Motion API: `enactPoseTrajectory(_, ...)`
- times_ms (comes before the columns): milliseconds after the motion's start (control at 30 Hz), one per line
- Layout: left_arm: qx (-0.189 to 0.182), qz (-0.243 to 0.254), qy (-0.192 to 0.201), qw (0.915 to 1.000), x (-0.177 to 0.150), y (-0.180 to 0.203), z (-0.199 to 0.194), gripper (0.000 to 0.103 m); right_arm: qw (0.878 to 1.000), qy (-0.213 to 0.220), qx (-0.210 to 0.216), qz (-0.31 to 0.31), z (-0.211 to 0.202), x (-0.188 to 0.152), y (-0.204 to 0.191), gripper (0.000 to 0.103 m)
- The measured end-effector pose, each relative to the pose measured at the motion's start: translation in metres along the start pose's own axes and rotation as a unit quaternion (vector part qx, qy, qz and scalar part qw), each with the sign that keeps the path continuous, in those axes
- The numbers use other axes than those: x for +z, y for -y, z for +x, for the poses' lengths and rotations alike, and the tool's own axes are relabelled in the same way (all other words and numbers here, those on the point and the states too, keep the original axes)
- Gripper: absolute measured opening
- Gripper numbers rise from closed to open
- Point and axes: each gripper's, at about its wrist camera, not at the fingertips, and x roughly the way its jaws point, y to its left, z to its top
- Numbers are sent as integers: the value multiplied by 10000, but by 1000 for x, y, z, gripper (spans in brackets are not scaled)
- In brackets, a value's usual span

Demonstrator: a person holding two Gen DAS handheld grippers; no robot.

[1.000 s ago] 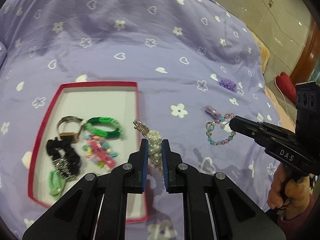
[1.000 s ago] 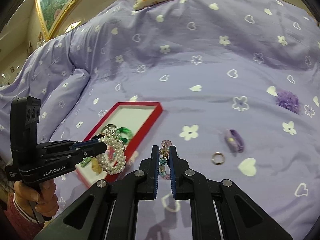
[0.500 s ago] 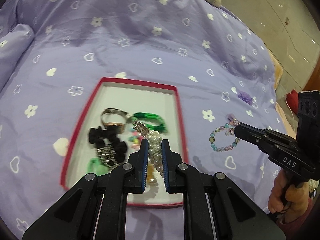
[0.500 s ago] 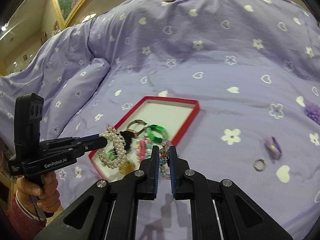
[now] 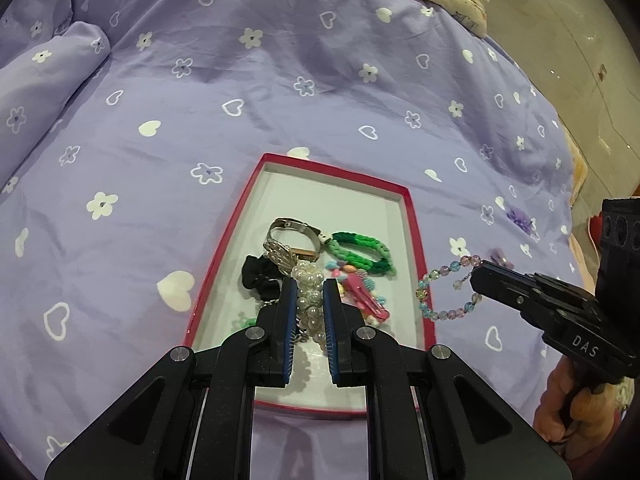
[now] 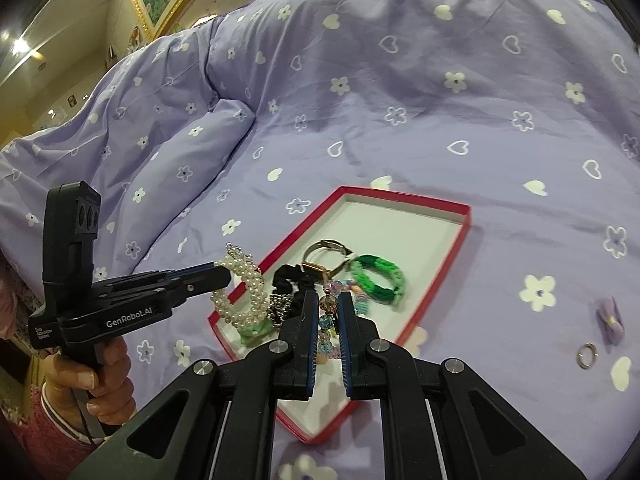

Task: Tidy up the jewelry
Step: 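Carry the pearl brooch and beaded bracelet into the red tray and open both tools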

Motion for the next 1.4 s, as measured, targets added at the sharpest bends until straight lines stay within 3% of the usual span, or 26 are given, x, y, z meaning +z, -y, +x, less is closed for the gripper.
enactPoseTrajectory(467,-13,-59,-179,9998,3,-11,29,11,9985,-251,473,123,48,9,-8,9)
enactPoseTrajectory(833,295,-175,-486,9982,-13,-36,57,11,9973,-672,-133,270,77,-6,31,9)
enactPoseTrajectory(1400,429,-230,-669,9966,-19,-38,72,12,9944,-960,-403,162,88,-13,36,14)
